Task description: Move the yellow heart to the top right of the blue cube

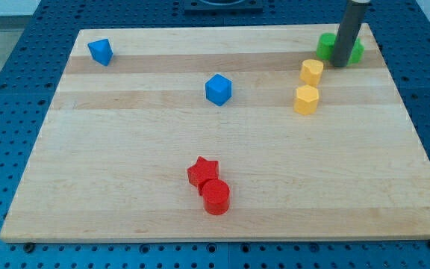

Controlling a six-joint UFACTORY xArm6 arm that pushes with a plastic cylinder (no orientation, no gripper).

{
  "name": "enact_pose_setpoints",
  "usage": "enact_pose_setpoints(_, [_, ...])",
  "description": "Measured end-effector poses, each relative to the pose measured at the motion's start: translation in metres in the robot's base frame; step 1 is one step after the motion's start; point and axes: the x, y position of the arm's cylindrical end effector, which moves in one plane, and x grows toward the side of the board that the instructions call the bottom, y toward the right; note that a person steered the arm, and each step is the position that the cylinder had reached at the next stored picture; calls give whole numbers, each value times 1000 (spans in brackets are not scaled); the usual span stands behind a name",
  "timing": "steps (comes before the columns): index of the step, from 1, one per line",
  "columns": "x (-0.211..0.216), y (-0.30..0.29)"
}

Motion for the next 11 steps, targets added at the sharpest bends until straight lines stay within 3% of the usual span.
enact_pose_setpoints(3, [36, -46])
enact_pose_setpoints(7, [37, -123])
enact_pose_setpoints(11, [52, -137])
